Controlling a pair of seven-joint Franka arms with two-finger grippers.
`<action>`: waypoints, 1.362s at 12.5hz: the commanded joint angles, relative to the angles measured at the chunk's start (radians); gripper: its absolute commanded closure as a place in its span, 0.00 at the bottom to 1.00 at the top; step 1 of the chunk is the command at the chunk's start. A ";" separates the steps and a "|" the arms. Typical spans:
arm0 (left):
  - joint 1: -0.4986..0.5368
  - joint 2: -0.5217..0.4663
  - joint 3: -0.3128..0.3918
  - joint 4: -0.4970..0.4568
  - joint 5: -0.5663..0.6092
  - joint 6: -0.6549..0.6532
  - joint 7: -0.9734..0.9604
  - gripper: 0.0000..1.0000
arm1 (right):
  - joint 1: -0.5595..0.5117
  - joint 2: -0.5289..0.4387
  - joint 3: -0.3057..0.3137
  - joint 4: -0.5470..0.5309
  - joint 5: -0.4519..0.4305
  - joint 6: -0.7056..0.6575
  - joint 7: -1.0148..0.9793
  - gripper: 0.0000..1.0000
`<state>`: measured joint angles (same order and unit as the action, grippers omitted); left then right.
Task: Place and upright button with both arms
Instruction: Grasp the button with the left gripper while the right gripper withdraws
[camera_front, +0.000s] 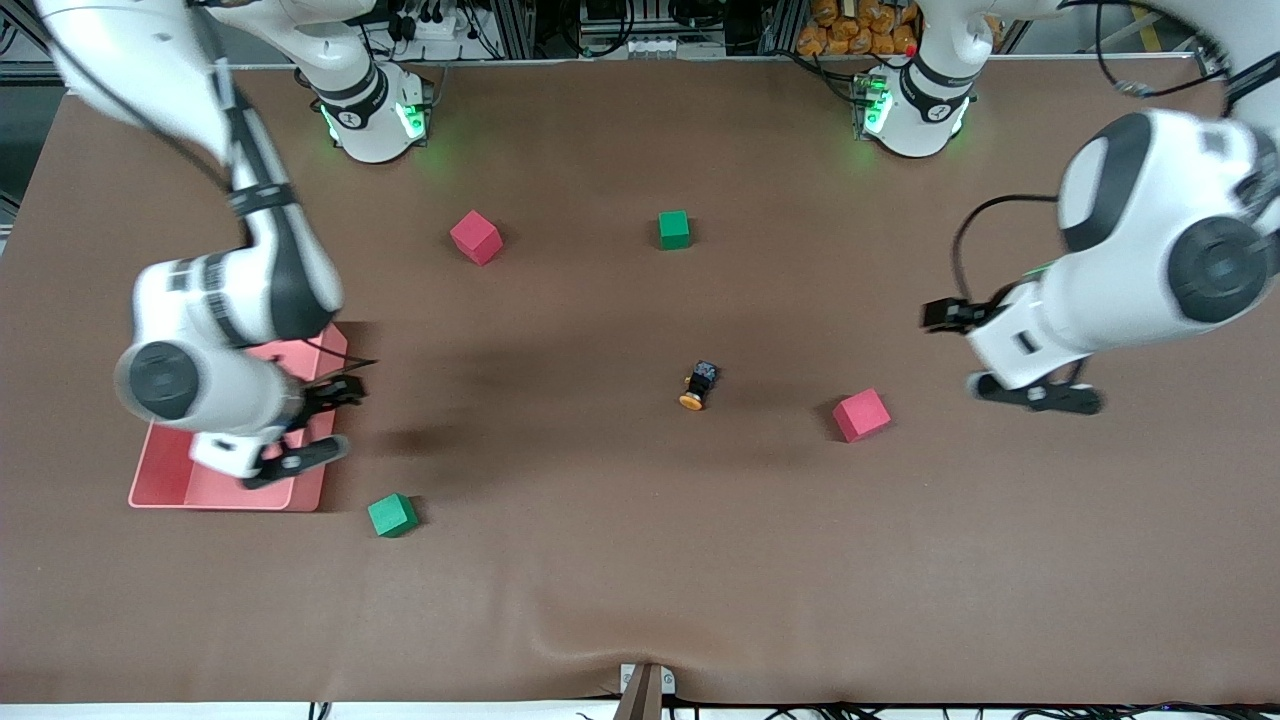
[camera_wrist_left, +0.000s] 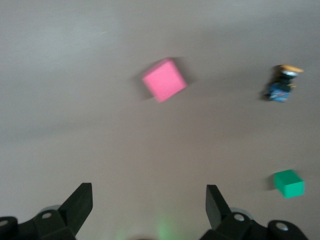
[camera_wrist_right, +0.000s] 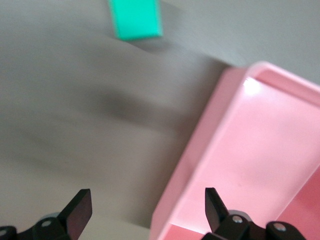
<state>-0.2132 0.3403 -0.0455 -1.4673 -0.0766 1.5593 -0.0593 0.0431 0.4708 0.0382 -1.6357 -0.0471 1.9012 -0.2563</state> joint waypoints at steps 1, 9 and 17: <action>-0.047 0.083 -0.013 0.057 -0.031 0.063 -0.002 0.00 | -0.055 -0.026 0.026 -0.035 0.038 0.027 -0.020 0.00; -0.257 0.310 -0.010 0.208 -0.034 0.215 -0.141 0.00 | -0.072 0.087 0.025 0.103 0.024 0.091 -0.060 0.00; -0.347 0.466 -0.014 0.194 -0.035 0.393 -0.215 0.00 | -0.080 0.161 0.023 0.194 0.019 0.093 -0.115 0.00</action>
<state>-0.5521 0.7684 -0.0641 -1.2983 -0.0994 1.9236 -0.2630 -0.0175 0.6127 0.0497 -1.4712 -0.0247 2.0053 -0.3487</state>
